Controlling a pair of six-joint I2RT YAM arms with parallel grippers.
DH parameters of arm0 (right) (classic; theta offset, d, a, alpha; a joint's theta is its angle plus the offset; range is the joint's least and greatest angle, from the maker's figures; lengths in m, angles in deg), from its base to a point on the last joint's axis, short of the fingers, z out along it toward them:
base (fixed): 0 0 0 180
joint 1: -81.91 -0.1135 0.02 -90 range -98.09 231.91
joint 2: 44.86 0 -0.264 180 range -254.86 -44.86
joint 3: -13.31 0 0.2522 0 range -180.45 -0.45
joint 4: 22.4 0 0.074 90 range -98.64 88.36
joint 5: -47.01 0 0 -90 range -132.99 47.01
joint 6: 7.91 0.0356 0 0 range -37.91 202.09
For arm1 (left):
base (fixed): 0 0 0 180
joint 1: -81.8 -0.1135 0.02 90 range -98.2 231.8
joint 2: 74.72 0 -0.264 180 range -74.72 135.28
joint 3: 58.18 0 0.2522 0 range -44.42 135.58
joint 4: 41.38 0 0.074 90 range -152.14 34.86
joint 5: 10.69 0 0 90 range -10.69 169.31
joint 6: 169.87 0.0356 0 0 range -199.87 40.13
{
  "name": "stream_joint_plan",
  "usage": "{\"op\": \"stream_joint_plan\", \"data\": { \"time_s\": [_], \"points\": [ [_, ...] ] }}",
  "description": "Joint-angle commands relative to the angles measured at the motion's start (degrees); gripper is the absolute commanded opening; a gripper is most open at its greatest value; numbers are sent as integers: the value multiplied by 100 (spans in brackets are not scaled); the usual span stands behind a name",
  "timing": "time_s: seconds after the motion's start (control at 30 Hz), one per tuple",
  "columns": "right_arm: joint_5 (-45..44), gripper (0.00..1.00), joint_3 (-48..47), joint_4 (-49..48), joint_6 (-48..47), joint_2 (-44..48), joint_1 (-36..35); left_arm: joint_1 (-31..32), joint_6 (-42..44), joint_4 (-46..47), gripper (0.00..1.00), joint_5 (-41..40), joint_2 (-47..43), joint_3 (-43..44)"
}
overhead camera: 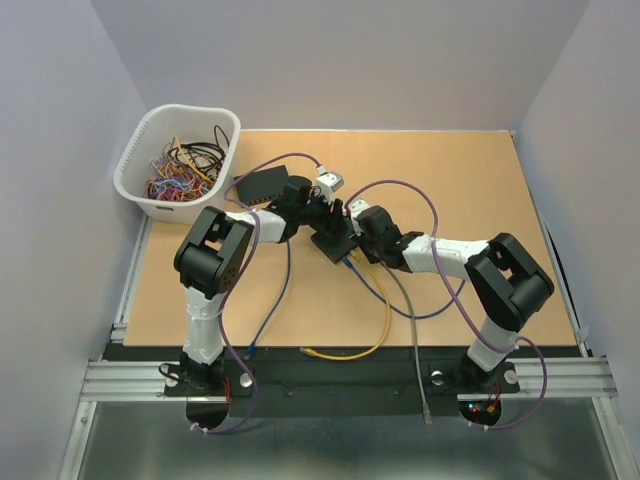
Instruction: Insert the plug into the switch port
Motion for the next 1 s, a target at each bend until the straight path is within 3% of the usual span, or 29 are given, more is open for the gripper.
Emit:
{"op": "stream_joint_plan", "data": {
  "time_s": [0.0, 0.47, 0.97],
  "points": [
    [71, 0, -244, -1855, 108, -163, 75, 496, 53, -889, 60, 1083, 111, -63],
    [563, 1, 133, -1925, 433, 496, 75, 592, -184, -933, 58, 1118, 435, 174],
    [405, 0, 89, -2347, 784, 39, 67, 935, -536, -1135, 58, 1179, 963, 851]
  ]
}}
